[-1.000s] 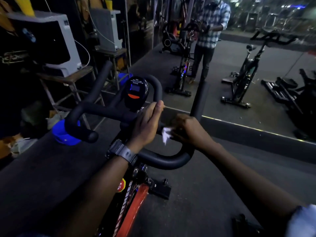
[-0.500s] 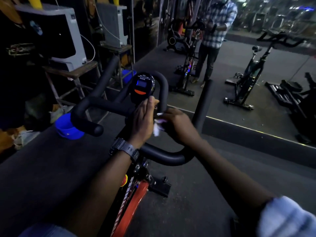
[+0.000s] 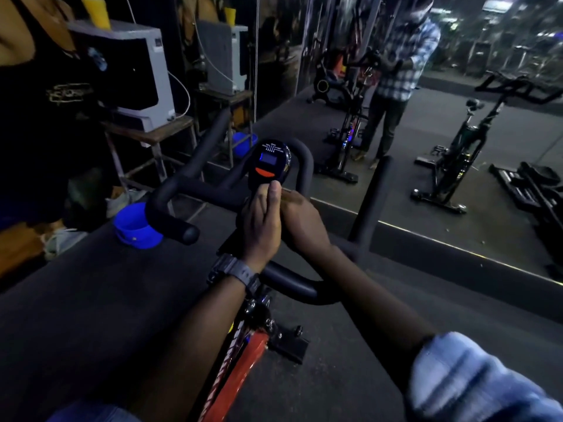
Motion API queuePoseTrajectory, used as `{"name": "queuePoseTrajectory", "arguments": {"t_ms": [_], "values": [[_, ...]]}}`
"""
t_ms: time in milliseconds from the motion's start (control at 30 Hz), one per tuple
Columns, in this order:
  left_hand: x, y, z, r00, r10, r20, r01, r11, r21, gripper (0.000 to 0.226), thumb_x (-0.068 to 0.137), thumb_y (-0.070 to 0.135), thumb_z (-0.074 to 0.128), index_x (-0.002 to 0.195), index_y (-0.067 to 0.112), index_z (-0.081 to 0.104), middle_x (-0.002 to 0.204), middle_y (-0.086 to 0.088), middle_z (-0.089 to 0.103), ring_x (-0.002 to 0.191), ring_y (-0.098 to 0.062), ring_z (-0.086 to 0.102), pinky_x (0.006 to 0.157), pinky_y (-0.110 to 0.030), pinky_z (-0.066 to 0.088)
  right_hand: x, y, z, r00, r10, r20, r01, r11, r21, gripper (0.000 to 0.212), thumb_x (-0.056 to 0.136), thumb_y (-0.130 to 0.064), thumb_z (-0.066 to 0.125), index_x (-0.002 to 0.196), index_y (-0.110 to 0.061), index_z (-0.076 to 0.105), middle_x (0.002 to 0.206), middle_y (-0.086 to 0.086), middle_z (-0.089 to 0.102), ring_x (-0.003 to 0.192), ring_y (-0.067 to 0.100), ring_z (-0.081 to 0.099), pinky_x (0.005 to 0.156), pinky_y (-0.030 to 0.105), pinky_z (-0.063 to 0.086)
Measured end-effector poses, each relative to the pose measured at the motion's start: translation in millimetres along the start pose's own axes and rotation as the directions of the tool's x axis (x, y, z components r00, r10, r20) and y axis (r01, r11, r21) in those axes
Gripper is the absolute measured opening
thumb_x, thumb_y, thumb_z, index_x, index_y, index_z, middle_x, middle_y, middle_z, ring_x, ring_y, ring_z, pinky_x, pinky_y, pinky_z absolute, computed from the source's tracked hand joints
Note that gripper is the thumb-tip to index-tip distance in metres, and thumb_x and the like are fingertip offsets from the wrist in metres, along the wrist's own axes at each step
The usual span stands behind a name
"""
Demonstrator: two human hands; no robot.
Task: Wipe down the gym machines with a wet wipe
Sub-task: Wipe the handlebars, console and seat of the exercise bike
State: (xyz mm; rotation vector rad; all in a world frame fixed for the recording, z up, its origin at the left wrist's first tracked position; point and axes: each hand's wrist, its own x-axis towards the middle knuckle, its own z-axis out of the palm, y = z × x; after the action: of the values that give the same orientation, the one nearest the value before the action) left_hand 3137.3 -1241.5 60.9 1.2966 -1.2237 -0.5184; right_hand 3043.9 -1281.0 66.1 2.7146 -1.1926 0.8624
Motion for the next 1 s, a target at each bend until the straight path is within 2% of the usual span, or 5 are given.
{"name": "queuePoseTrajectory", "arguments": {"t_ms": [167,533,667,867,1000], "values": [[-4.2,-0.4,2.6,0.996,0.048,0.074,-0.053,0.997,0.063,0.108,0.084,0.087,0.007,0.125,0.004,0.063,0.128,-0.014,0.067,0.123,-0.029,0.057,0.108,-0.045,0.037,-55.7,43.1,-39.4,0.989,-0.089,0.121,0.092,0.996,-0.017,0.01,0.089,-0.032,0.068,0.097,-0.028,0.072,0.091,-0.007,0.063,0.082,0.022,0.056,0.064,0.037,0.051],[-2.2,-0.6,5.2,0.984,0.061,0.168,-0.051,0.997,-0.062,0.069,0.091,0.067,0.023,0.112,0.017,0.066,0.104,0.012,0.065,0.105,-0.003,0.058,0.089,-0.011,0.039,-3.6,44.5,-36.4,1.0,0.01,0.014,-0.011,0.997,0.082,0.046,0.085,-0.044,0.044,0.097,-0.011,0.075,0.093,0.005,0.056,0.084,0.018,0.057,0.073,0.031,0.046],[12.1,6.9,18.3,0.979,0.084,0.185,-0.083,0.996,-0.013,0.061,0.091,0.06,0.042,0.113,0.009,0.066,0.11,-0.006,0.065,0.098,-0.011,0.06,0.086,-0.023,0.049,-6.9,52.8,-47.0,0.984,-0.108,0.141,0.1,0.993,0.061,0.028,0.094,-0.026,0.055,0.105,-0.004,0.068,0.106,0.012,0.066,0.093,0.023,0.062,0.082,0.034,0.049],[61.5,33.4,28.8,0.974,0.164,0.158,-0.173,0.984,0.044,0.047,0.093,0.04,0.049,0.117,0.003,0.065,0.114,-0.013,0.069,0.108,-0.026,0.064,0.095,-0.037,0.049,57.6,79.5,-42.1,0.988,0.148,-0.055,-0.149,0.988,-0.027,0.025,0.081,-0.027,0.055,0.09,-0.008,0.07,0.084,0.007,0.056,0.07,0.03,0.06,0.057,0.032,0.042],[90.7,31.0,15.2,0.961,0.248,0.122,-0.262,0.957,0.123,0.038,0.094,0.028,0.049,0.115,0.001,0.065,0.116,-0.013,0.067,0.114,-0.03,0.058,0.098,-0.038,0.044,-2.4,48.6,-38.6,0.993,0.008,0.114,-0.021,0.993,0.115,0.026,0.079,-0.028,0.06,0.095,-0.017,0.076,0.082,0.0,0.055,0.076,0.014,0.056,0.062,0.02,0.033]]}}
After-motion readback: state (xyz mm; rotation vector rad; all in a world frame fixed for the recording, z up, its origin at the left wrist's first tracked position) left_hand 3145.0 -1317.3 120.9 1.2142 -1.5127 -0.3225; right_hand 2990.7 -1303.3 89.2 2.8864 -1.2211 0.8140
